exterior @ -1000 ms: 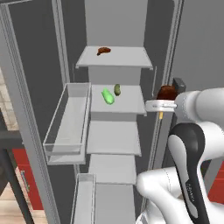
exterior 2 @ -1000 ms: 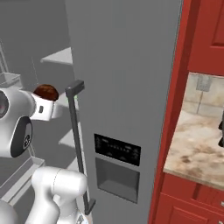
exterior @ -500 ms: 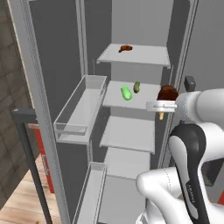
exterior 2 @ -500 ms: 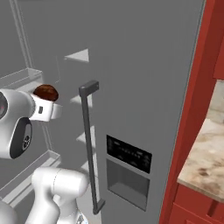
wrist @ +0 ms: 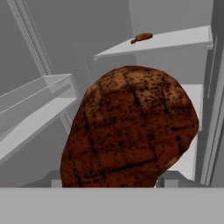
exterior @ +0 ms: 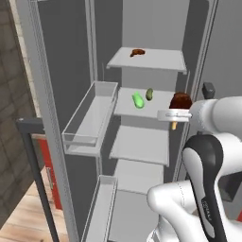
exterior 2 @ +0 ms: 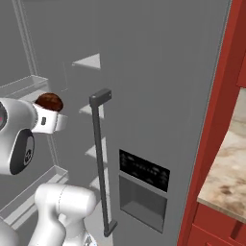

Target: Transport the steak and corn to the fridge. Place the steak on the rack containing meat and place the corn on the rack containing the vegetable, ensuring meats and vegetables are on different racks.

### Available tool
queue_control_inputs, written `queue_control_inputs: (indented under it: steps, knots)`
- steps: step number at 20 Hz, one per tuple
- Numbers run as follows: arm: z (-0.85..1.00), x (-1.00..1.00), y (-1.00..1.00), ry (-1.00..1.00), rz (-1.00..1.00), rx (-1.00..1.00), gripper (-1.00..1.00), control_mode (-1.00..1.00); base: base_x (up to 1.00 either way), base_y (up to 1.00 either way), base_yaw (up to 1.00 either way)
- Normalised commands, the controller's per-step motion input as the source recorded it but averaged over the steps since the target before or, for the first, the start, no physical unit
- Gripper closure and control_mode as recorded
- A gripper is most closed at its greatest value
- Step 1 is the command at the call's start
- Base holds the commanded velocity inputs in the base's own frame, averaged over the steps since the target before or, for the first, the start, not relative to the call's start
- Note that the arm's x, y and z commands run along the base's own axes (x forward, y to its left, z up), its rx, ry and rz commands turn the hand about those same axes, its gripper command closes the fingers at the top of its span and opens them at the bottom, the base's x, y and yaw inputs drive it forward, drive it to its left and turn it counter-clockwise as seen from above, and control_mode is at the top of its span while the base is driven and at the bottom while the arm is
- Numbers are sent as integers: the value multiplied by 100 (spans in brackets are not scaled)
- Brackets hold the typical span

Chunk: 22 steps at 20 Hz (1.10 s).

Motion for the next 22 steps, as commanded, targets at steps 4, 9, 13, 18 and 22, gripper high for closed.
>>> queue_control_inputs:
  steps: [4,9,13,18,22]
  knots:
    - [0,0,0,0,0,0,100,100,85,86,-10]
    - [0,0,0,0,0,0,100,100,82,70,-11]
    - [0,40,6,0,-1,0,100,-100,41,18,-3]
    - [7,66,11,-2,-1,0,100,-100,0,0,0]
    - [25,45,4,-6,0,0,100,-100,0,0,0]
